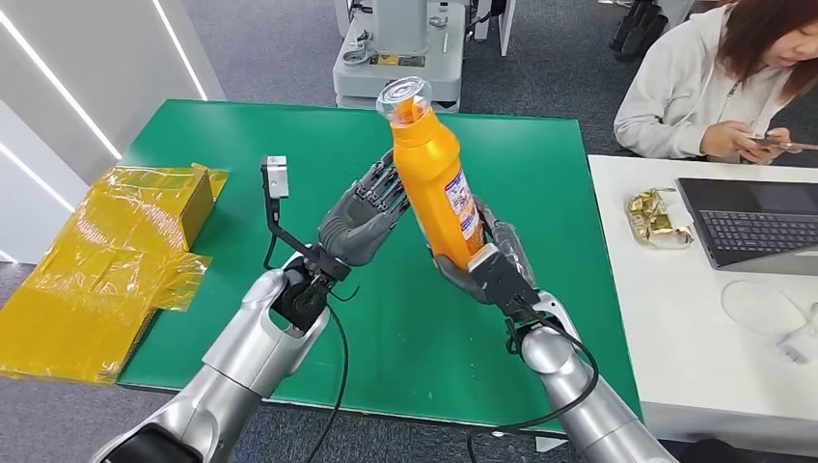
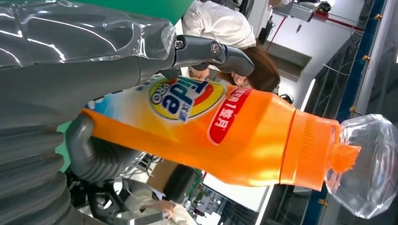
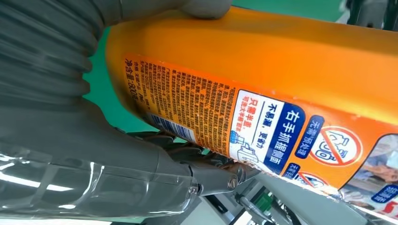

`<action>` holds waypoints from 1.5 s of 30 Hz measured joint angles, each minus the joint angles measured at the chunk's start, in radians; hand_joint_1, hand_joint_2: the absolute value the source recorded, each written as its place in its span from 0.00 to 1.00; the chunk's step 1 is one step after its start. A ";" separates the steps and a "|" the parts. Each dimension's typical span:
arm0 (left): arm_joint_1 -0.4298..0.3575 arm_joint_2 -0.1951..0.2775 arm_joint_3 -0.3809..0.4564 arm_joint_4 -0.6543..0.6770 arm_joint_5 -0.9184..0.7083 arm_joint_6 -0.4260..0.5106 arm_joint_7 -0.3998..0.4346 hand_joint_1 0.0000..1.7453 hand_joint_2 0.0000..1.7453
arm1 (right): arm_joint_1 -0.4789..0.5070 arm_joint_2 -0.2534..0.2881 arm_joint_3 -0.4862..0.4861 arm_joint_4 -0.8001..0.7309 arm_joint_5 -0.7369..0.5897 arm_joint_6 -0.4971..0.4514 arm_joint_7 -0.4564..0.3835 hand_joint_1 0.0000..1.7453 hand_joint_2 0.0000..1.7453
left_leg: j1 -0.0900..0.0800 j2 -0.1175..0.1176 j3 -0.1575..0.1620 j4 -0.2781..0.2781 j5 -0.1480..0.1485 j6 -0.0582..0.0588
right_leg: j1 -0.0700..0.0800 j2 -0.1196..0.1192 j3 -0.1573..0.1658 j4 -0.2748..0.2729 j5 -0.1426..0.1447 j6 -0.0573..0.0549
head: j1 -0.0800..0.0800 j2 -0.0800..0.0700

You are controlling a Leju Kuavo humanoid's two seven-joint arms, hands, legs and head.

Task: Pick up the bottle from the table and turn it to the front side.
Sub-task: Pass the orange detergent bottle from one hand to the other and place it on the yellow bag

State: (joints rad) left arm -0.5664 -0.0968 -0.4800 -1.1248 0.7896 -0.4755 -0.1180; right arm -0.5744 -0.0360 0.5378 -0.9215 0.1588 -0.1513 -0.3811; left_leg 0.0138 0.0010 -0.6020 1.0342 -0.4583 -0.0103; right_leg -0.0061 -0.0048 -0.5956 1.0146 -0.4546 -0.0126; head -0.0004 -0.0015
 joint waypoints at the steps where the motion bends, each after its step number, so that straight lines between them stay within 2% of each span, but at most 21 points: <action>1: -0.008 -0.001 -0.001 0.008 -0.015 0.006 -0.009 0.00 1.00 | -0.002 0.002 0.003 0.004 0.004 -0.002 0.000 1.00 1.00 | 0.000 0.000 0.000 0.000 0.000 0.000 | 0.000 0.000 0.000 0.000 0.000 0.000 | 0.000 0.000; 7: -0.046 -0.010 -0.001 0.032 -0.128 0.081 -0.085 0.00 1.00 | 0.007 0.014 0.032 0.005 0.056 -0.016 0.012 1.00 1.00 | 0.000 0.000 0.000 0.000 0.000 0.000 | 0.000 0.000 -0.001 0.000 0.000 0.000 | 0.000 0.000; 13: -0.079 -0.009 0.002 0.063 -0.321 0.197 -0.132 0.00 1.00 | 0.005 0.018 0.051 0.011 0.077 0.000 0.039 1.00 1.00 | 0.000 0.000 -0.001 0.000 0.000 0.000 | 0.000 0.000 -0.001 0.000 0.000 0.000 | 0.000 0.000; 22: -0.087 -0.009 0.007 0.103 -0.339 0.203 -0.140 0.00 1.00 | -0.002 0.023 0.055 0.028 0.074 0.002 0.042 1.00 1.00 | 0.000 0.000 -0.001 0.000 0.000 0.000 | 0.000 -0.001 -0.001 0.000 0.000 0.000 | 0.000 0.000; 23: -0.088 -0.009 0.008 0.107 -0.338 0.203 -0.138 0.09 1.00 | -0.003 0.023 0.055 0.029 0.074 0.004 0.042 1.00 1.00 | 0.000 0.000 -0.001 0.000 0.000 0.000 | 0.000 -0.001 -0.001 0.000 0.000 0.000 | 0.000 0.000; 26: -0.089 -0.009 0.013 0.130 -0.317 0.184 -0.127 0.84 1.00 | -0.005 0.023 0.057 0.034 0.070 0.008 0.042 1.00 1.00 | 0.000 0.000 -0.001 0.000 0.000 0.000 | 0.000 0.000 -0.001 0.000 0.000 0.000 | 0.000 0.000; 27: -0.089 -0.008 0.015 0.136 -0.304 0.167 -0.125 1.00 1.00 | -0.007 0.023 0.057 0.036 0.068 0.008 0.041 1.00 1.00 | 0.000 0.000 -0.001 0.000 0.000 0.000 | 0.000 0.000 -0.001 0.000 0.000 0.000 | 0.000 0.000; 30: -0.086 -0.005 0.019 0.144 -0.254 0.109 -0.096 1.00 1.00 | -0.010 0.023 0.058 0.044 0.059 0.001 0.038 1.00 1.00 | 0.000 0.000 -0.001 0.000 0.000 0.000 | 0.000 -0.001 -0.001 0.000 0.000 0.000 | 0.000 0.000; 33: -0.083 -0.005 0.020 0.144 -0.159 0.053 -0.025 1.00 1.00 | -0.011 0.023 0.058 0.047 0.057 -0.009 0.042 0.99 1.00 | 0.000 0.000 -0.001 0.000 0.000 0.000 | 0.000 -0.001 -0.001 0.000 0.000 0.000 | 0.000 0.000; 34: -0.083 -0.006 0.021 0.144 -0.124 0.043 -0.004 1.00 1.00 | -0.011 0.023 0.058 0.047 0.059 -0.013 0.045 0.90 1.00 | 0.000 0.000 -0.001 0.000 0.000 0.000 | 0.000 -0.001 -0.001 0.000 0.000 0.000 | 0.000 0.000; 37: -0.082 -0.005 0.021 0.143 -0.054 0.043 0.021 1.00 1.00 | -0.007 0.023 0.058 0.043 0.065 -0.021 0.046 0.19 1.00 | 0.000 0.000 -0.001 0.000 0.000 0.000 | 0.000 0.000 -0.001 0.000 0.000 0.000 | 0.000 0.000; 38: -0.081 -0.005 0.021 0.141 -0.041 0.048 0.022 1.00 1.00 | -0.004 0.022 0.058 0.039 0.066 -0.021 0.044 0.03 1.00 | 0.000 0.000 -0.001 0.000 0.000 0.000 | 0.000 0.000 -0.001 0.000 0.000 0.000 | 0.000 0.000; 39: -0.081 -0.005 0.021 0.140 -0.031 0.054 0.022 1.00 1.00 | 0.000 0.022 0.058 0.033 0.066 -0.021 0.041 0.00 1.00 | 0.000 0.000 -0.001 0.000 0.000 0.000 | 0.000 0.000 -0.002 0.000 0.000 0.000 | 0.000 0.000; 45: -0.080 -0.004 0.021 0.139 0.010 0.064 0.013 1.00 1.00 | 0.042 0.010 0.047 -0.009 0.048 -0.017 0.035 0.00 1.00 | 0.000 0.000 -0.002 0.000 0.000 0.000 | 0.000 0.000 -0.002 0.000 0.000 0.000 | 0.000 0.000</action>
State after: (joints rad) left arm -0.6461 -0.1010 -0.4593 -0.9861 0.7998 -0.4115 -0.1046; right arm -0.5320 -0.0261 0.5847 -0.9301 0.2071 -0.1688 -0.3456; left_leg 0.0138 0.0007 -0.6035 1.0343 -0.4583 -0.0104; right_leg -0.0060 -0.0051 -0.5973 1.0146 -0.4547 -0.0126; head -0.0007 -0.0015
